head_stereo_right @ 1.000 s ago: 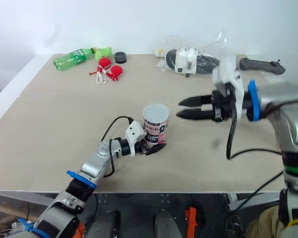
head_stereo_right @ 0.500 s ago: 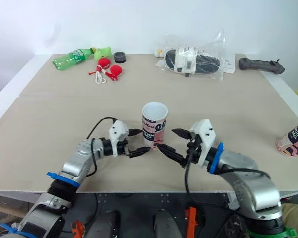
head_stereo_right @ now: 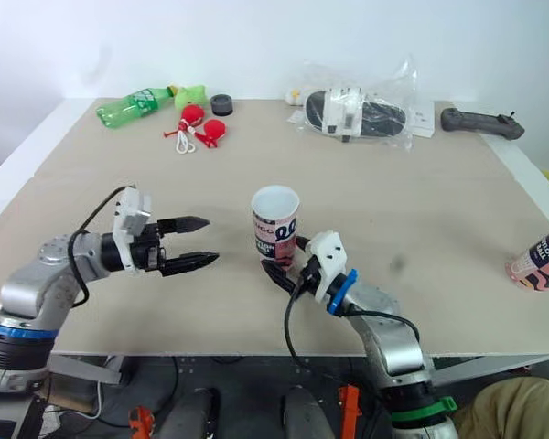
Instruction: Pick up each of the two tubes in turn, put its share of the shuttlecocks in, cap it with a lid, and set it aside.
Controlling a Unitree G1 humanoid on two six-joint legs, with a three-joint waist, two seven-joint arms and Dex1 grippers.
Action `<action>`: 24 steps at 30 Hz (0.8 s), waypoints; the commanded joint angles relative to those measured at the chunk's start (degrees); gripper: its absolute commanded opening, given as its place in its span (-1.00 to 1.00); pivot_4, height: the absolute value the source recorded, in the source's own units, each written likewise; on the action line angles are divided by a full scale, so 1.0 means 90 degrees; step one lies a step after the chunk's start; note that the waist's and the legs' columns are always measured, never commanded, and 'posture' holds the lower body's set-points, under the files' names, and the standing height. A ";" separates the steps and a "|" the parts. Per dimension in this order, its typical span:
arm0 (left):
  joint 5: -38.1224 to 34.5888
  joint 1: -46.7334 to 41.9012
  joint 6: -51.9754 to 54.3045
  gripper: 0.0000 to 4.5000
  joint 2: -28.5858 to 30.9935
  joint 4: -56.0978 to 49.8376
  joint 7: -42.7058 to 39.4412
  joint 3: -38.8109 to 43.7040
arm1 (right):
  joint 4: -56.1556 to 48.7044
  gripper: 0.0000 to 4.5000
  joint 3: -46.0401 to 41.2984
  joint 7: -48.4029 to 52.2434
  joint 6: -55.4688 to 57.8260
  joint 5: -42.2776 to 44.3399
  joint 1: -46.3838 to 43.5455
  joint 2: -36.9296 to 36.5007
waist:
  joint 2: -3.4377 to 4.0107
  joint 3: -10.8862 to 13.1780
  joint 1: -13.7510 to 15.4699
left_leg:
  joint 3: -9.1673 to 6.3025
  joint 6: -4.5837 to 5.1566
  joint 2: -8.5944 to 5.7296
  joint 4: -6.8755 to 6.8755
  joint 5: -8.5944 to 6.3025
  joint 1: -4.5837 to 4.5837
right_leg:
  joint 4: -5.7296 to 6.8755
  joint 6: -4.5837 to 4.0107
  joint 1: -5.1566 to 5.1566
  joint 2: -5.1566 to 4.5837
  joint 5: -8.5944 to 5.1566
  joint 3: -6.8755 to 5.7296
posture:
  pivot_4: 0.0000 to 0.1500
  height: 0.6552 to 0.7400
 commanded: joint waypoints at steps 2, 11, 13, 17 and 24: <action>-0.0284 -0.0005 0.0131 1.00 0.0154 -0.0538 0.0058 0.0196 | 0.0561 0.97 -0.0017 0.0089 -0.0443 -0.0062 -0.0441 0.0178 | -0.0006 0.0003 -0.0002 | 0.0000 0.0000 0.0001 0.0000 0.0000 0.0000 | 0.0000 -0.0001 -0.0001 0.0001 0.0000 0.0000 | 1.00 1.00; -0.0232 0.0223 0.0115 1.00 0.0243 -0.0694 0.0172 0.0079 | 0.1666 0.97 0.0162 0.0262 -0.0963 -0.0295 -0.1147 0.0579 | -0.0005 0.0005 -0.0019 | -0.0001 0.0000 0.0027 -0.0005 0.0000 0.0007 | 0.0000 -0.0023 -0.0004 0.0031 0.0009 0.0001 | 1.00 1.00; -0.0215 0.0225 0.0107 1.00 0.0230 -0.0701 0.0200 0.0072 | 0.1859 0.87 0.0147 0.0276 -0.1045 -0.0316 -0.1241 0.0648 | -0.0005 0.0005 -0.0019 | -0.0001 0.0000 0.0028 -0.0006 0.0000 0.0008 | 0.0001 -0.0024 -0.0004 0.0033 0.0009 0.0001 | 1.00 1.00; -0.0153 0.0229 0.0059 1.00 0.0208 -0.0695 0.0262 0.0041 | 0.1967 0.42 0.0108 0.0344 -0.1082 -0.0277 -0.1308 0.0709 | -0.0006 0.0005 -0.0019 | -0.0001 0.0000 0.0028 -0.0007 0.0000 0.0008 | 0.0001 -0.0024 -0.0003 0.0033 0.0009 0.0001 | 1.00 1.00; -0.0086 0.0096 0.0034 1.00 0.0045 -0.0638 0.0484 -0.0054 | 0.1355 0.42 -0.0157 0.0141 -0.0842 -0.0063 -0.1000 0.0671 | -0.0006 0.0005 -0.0017 | -0.0001 0.0000 0.0029 -0.0007 0.0000 0.0008 | 0.0001 -0.0024 -0.0004 0.0034 0.0009 0.0002 | 1.00 1.00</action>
